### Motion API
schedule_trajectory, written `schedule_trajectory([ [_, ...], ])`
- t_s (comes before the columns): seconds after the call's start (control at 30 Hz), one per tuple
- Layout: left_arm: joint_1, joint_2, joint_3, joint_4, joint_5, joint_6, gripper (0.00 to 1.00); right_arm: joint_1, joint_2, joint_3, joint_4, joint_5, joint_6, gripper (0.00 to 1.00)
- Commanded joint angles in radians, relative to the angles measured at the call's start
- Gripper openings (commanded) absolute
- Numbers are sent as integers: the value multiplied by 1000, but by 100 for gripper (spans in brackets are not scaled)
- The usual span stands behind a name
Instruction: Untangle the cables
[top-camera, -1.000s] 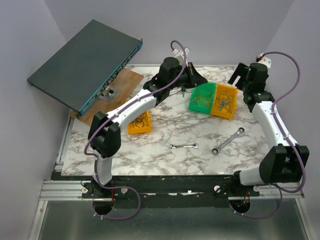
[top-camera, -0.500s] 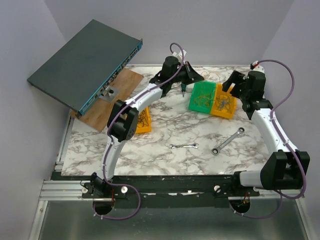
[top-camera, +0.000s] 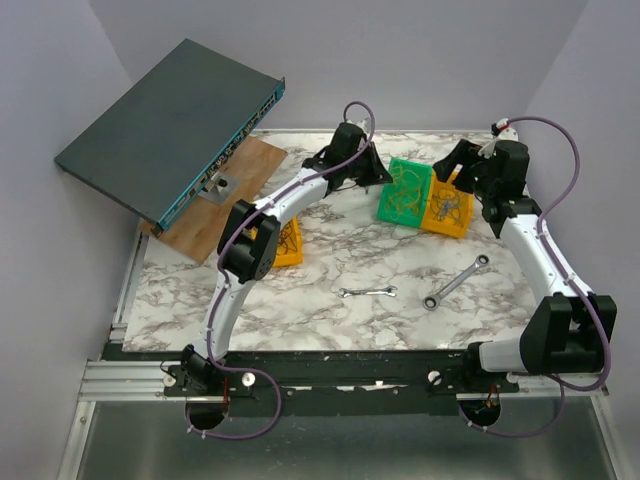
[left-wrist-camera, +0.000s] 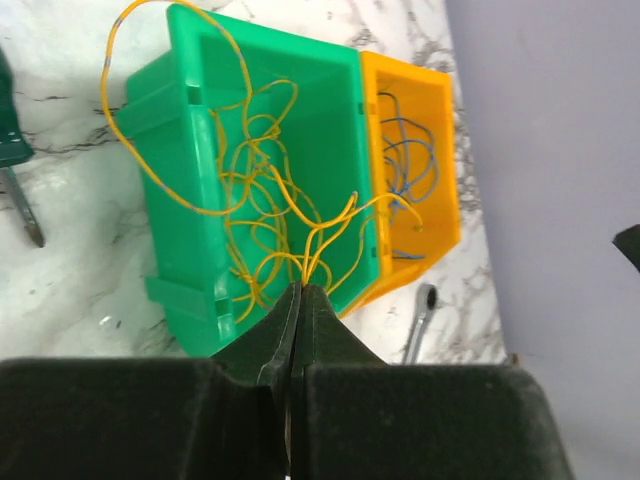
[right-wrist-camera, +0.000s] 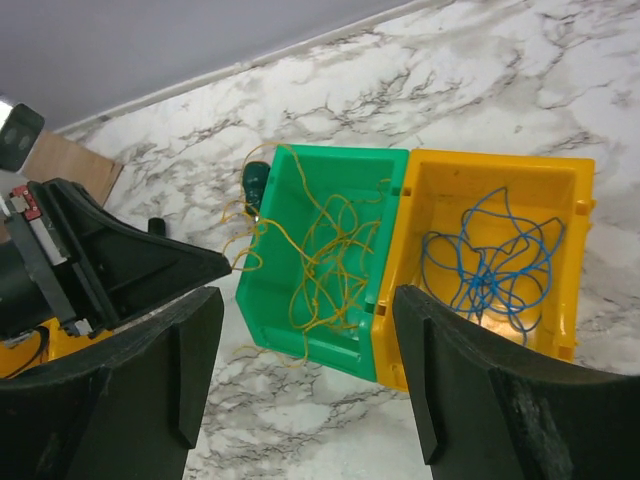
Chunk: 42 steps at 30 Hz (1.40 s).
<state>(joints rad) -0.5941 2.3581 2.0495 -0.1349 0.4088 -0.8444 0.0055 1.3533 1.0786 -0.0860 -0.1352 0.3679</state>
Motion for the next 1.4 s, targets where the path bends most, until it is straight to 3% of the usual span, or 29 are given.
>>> schedule_trajectory([
  [0.0,-44,1,103,-175,-180,162,0,0,32,-10,55,-114,29,76],
  [0.13,-78,42,205,-263,-272,222,0,0,18,-17,71,-117,33,76],
  [0.33,-99,136,324,-309,-260,190,0,-1,12,-32,54,-79,20,75],
  [0.67,-108,143,307,-346,-273,208,0,0,20,-54,66,-79,36,75],
  [0.73,-110,131,304,-353,-259,224,6,0,35,-51,67,-92,43,75],
  [0.87,-112,81,281,-369,-291,245,32,-1,53,-54,74,-114,55,75],
  [0.97,-117,27,259,-365,-306,268,43,-1,95,-34,50,-149,53,75],
  [1.2,-119,-96,216,-384,-295,283,52,-1,146,-51,38,-247,25,66],
  [1.37,-118,-279,4,-305,-292,297,61,0,192,-25,-60,-197,-32,60],
])
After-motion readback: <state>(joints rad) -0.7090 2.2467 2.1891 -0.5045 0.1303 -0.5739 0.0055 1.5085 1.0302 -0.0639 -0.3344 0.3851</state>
